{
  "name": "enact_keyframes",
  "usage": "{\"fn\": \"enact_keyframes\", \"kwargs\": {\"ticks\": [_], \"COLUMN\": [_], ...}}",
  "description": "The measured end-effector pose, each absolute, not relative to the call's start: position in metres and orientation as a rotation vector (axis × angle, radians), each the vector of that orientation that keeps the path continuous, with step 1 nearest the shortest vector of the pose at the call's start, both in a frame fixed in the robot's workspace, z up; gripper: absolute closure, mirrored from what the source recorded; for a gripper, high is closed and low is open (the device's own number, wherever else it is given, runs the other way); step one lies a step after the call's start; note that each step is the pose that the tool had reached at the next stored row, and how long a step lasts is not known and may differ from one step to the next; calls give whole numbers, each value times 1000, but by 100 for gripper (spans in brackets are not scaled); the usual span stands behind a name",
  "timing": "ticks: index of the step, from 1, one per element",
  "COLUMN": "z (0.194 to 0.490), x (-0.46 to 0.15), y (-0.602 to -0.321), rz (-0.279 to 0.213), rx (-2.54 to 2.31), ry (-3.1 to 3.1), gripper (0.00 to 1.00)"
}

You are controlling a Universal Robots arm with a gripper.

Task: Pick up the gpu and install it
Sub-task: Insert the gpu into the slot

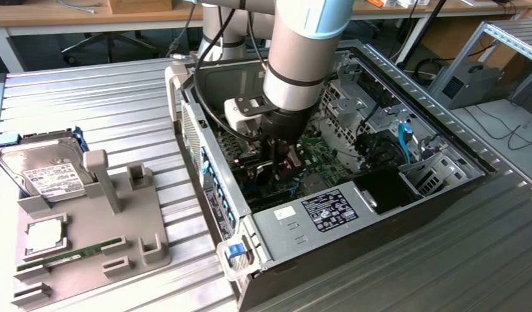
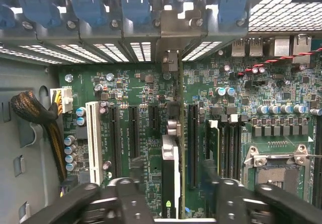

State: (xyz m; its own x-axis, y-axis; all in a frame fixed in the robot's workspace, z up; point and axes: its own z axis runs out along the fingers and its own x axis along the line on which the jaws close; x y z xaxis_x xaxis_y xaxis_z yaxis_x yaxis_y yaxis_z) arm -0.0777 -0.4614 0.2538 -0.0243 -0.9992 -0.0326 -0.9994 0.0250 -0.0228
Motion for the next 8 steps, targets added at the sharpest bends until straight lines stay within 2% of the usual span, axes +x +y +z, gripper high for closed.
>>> {"fn": "enact_keyframes", "kwargs": {"ticks": [1, 8], "z": [254, 267], "x": [-78, -78], "y": [-461, -461], "rz": [10, 10], "rx": [-2166, -2166], "ry": [2221, 2221], "gripper": [35, 35]}}
